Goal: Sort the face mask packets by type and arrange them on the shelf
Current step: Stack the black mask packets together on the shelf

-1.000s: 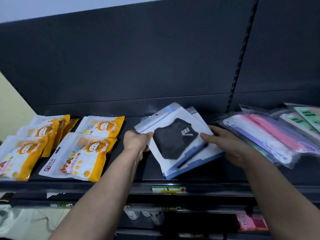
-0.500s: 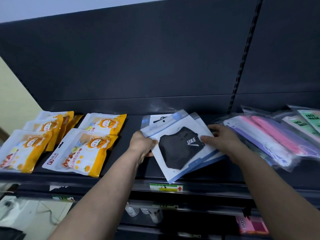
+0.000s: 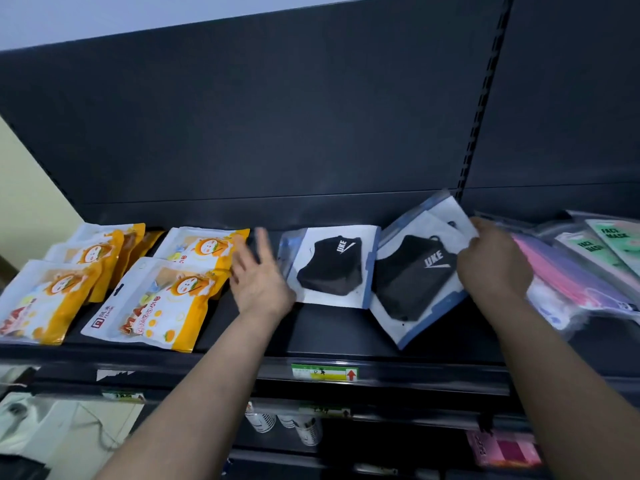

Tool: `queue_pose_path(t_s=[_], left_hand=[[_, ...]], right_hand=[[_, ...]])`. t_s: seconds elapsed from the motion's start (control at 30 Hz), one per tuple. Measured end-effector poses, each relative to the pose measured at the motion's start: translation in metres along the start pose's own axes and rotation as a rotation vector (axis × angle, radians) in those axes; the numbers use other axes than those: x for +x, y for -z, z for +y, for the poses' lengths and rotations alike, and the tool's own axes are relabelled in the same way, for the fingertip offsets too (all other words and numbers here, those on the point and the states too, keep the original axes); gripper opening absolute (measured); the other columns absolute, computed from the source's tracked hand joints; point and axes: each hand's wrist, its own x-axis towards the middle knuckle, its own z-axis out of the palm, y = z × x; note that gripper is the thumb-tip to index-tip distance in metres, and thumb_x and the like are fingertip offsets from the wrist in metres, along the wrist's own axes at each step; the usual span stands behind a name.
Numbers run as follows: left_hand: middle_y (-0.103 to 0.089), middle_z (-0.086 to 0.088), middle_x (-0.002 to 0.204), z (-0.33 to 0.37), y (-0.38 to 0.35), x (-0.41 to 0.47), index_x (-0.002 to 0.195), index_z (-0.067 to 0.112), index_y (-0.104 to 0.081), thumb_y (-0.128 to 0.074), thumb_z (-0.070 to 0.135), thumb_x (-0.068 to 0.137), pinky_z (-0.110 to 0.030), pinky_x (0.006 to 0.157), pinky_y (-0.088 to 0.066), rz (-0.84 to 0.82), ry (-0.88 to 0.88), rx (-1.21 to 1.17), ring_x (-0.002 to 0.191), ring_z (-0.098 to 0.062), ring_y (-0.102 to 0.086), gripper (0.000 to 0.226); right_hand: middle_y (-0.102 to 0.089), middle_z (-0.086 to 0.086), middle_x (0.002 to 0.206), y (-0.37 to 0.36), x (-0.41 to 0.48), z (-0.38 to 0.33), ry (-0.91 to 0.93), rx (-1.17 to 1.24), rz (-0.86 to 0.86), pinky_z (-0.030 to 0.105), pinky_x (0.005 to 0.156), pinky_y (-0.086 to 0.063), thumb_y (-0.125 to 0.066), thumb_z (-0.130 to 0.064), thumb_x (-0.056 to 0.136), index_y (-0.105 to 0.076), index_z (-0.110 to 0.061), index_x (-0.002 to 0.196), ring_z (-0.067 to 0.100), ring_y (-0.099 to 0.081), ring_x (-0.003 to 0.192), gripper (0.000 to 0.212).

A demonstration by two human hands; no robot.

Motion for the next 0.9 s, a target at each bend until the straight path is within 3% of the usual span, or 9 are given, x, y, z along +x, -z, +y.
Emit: queue_pose_path(t_s=[0.07,0.17,0.3,0.43,0.5,0.57,0.67,0.77,0.9], left_hand=[[0.0,-0.006,0.163,0.005,-0.003,-0.004,0.153,0.035,-0.015,-0.059,0.029,0.091,-0.048,0.12,-0.014,-0.175,-0.329,0.149,0.15,-0.028,-0.003,0.076],[-0.011,0.0,0.163,0.013,-0.009,-0.009,0.149,0.044,-0.024,-0.041,0.048,0.099,-0.049,0.12,-0.013,-0.494,-0.406,0.216,0.15,-0.024,-0.009,0.053],[-0.042,-0.008,0.145,0.033,-0.008,-0.009,0.144,0.039,-0.035,-0.043,0.046,0.095,-0.049,0.111,-0.031,-0.414,-0.366,0.422,0.133,-0.033,-0.039,0.049],[-0.034,-0.011,0.138,0.036,-0.015,-0.013,0.146,0.041,-0.029,-0.046,0.029,0.095,-0.048,0.107,-0.036,-0.404,-0.352,0.444,0.13,-0.035,-0.036,0.054],[-0.042,-0.011,0.13,0.035,-0.013,-0.015,0.139,0.028,-0.044,-0.044,0.016,0.094,-0.044,0.102,-0.041,-0.252,-0.341,0.267,0.122,-0.034,-0.045,0.047],[-0.055,-0.01,0.122,0.042,-0.005,-0.024,0.124,0.017,-0.059,-0.041,0.021,0.099,-0.037,0.094,-0.045,-0.065,-0.261,-0.191,0.109,-0.031,-0.055,0.031],[-0.07,-0.004,0.093,0.058,0.013,-0.041,0.094,0.017,-0.065,-0.043,0.049,0.098,-0.04,0.084,-0.054,-0.313,0.121,-1.033,0.089,-0.025,-0.066,0.038],[-0.07,-0.003,0.088,0.049,0.016,-0.045,0.11,0.009,-0.063,-0.07,0.032,0.087,-0.029,0.061,-0.054,-0.442,0.132,-0.97,0.073,-0.017,-0.066,0.034],[-0.071,-0.013,0.098,0.024,0.004,-0.044,0.091,0.008,-0.062,-0.077,0.009,0.08,-0.046,0.073,-0.061,-0.274,0.219,-0.774,0.082,-0.028,-0.07,0.019]], right_hand=[[-0.062,0.018,0.111,0.01,0.001,0.001,0.02,-0.036,0.054,0.033,0.067,-0.035,-0.042,-0.001,0.086,-0.056,-0.016,0.122,0.034,-0.055,0.086,0.042],[-0.058,0.018,0.117,0.023,0.006,0.009,0.023,-0.08,0.08,0.036,0.07,-0.035,-0.045,-0.003,0.086,-0.054,-0.017,0.126,0.038,-0.056,0.095,0.043],[-0.061,0.01,0.12,0.035,0.008,0.018,-0.007,-0.022,0.047,0.036,0.076,-0.039,-0.04,-0.003,0.089,-0.05,-0.025,0.134,0.035,-0.057,0.102,0.051],[-0.069,-0.003,0.108,0.022,0.012,0.031,-0.08,0.354,-0.106,0.038,0.079,-0.052,-0.038,-0.005,0.087,-0.061,-0.03,0.121,0.023,-0.061,0.086,0.048],[-0.071,-0.002,0.101,0.014,0.012,0.036,-0.101,0.508,-0.165,0.041,0.08,-0.055,-0.037,-0.003,0.085,-0.064,-0.029,0.115,0.022,-0.065,0.083,0.048],[-0.07,-0.002,0.095,0.01,0.009,0.037,-0.109,0.611,-0.226,0.033,0.073,-0.054,-0.037,0.003,0.086,-0.066,-0.028,0.11,0.016,-0.065,0.077,0.049],[-0.071,-0.004,0.095,0.003,0.004,0.033,-0.053,0.616,-0.305,0.032,0.076,-0.054,-0.036,0.004,0.083,-0.067,-0.029,0.106,0.015,-0.066,0.08,0.05],[-0.072,0.0,0.1,-0.004,0.0,0.028,-0.046,0.706,-0.363,0.036,0.082,-0.055,-0.044,0.002,0.086,-0.067,-0.024,0.111,0.019,-0.068,0.087,0.042],[-0.068,0.011,0.112,-0.008,-0.006,0.021,-0.34,1.269,-0.585,0.032,0.088,-0.052,-0.069,-0.014,0.081,-0.061,-0.004,0.122,0.023,-0.064,0.098,0.043]])
